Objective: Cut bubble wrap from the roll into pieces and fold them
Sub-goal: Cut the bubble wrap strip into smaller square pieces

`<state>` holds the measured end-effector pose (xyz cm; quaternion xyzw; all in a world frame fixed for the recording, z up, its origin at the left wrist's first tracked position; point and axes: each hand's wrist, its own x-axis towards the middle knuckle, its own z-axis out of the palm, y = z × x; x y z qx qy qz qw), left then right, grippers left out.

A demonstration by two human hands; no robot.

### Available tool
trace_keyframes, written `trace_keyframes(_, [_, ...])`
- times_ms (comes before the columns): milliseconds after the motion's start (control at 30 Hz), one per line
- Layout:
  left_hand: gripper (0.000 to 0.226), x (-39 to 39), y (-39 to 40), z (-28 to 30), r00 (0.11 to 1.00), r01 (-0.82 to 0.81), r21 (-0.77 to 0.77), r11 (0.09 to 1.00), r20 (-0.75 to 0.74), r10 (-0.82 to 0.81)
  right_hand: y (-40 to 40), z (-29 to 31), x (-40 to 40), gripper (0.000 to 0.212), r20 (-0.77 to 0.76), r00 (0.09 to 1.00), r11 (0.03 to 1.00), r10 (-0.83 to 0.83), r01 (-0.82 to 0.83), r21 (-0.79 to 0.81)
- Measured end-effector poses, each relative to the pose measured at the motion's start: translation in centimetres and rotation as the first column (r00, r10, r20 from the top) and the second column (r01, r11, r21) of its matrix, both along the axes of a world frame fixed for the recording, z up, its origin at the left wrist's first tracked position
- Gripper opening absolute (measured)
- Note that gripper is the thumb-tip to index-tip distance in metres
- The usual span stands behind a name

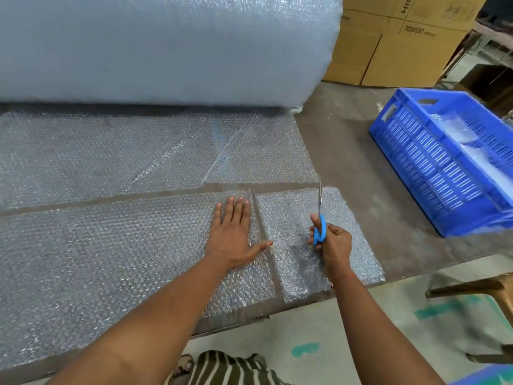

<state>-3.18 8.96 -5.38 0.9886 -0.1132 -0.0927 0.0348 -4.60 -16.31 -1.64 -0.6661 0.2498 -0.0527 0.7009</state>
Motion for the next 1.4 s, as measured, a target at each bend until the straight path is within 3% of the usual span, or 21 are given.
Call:
trace_keyframes(433, [0.118, 0.1, -1.5, 1.1, 1.0, -0.01, 0.064, 0.998, -0.029, 0.012, -4.0, 1.1, -0.1, 0.031, 0.043, 0.998, 0.998, -0.041, 0.039, 0.046])
trace_keyframes(533, [0.105, -0.9, -2.7, 2.9, 0.999, -0.024, -0.028, 0.999, 0.032, 0.024, -6.1, 1.5, -0.5, 0.041, 0.015, 0.998, 0.998, -0.063, 0.062, 0.011])
trace_keyframes(667, [0.086, -4.4, -6.5, 6.1, 0.979, -0.086, -0.258, 0.962, 0.158, 0.13, -10.7, 1.6, -1.0, 0.023, -0.005, 0.997, 0.995, -0.076, 0.075, -0.072])
trace_keyframes(733, [0.074, -5.9, -8.6, 6.3, 0.975, -0.173, -0.45, 0.876, 0.046, 0.215, -13.0, 1.7, -1.2, 0.02, 0.014, 0.992, 0.988, -0.123, 0.124, -0.095])
trace_keyframes(800, [0.073, -6.9, -10.6, 6.0, 0.95, -0.311, -0.619, 0.721, -0.174, 0.261, -15.0, 1.4, -1.4, 0.021, 0.005, 0.984, 0.968, -0.18, 0.178, -0.177])
trace_keyframes(900, [0.07, -7.4, -13.5, 5.8, 0.867, -0.496, -0.682, 0.538, -0.421, 0.266, -17.5, -0.2, -1.6, 0.024, -0.073, 0.97, 0.888, -0.232, 0.181, -0.422])
trace_keyframes(967, [0.069, -7.2, -14.8, 5.8, 0.811, -0.584, -0.676, 0.45, -0.509, 0.288, -18.1, -1.0, -2.2, 0.027, -0.115, 0.955, 0.797, -0.274, 0.159, -0.582])
trace_keyframes(1167, [0.073, -6.1, -16.2, 5.7, 0.698, -0.704, -0.694, 0.148, -0.638, 0.325, -17.4, -1.3, -4.8, 0.034, -0.055, 0.969, 0.637, -0.239, 0.113, -0.763])
trace_keyframes(1333, [0.08, -6.2, -17.0, 6.1, 0.722, -0.676, -0.733, 0.076, -0.637, 0.271, -17.9, -1.1, -5.5, 0.048, -0.068, 0.973, 0.594, -0.22, 0.078, -0.801])
trace_keyframes(1400, [0.076, -6.7, -17.5, 6.4, 0.712, -0.67, -0.739, 0.076, -0.61, 0.346, -17.9, -0.9, -5.8, 0.05, -0.057, 0.976, 0.586, -0.212, 0.08, -0.807])
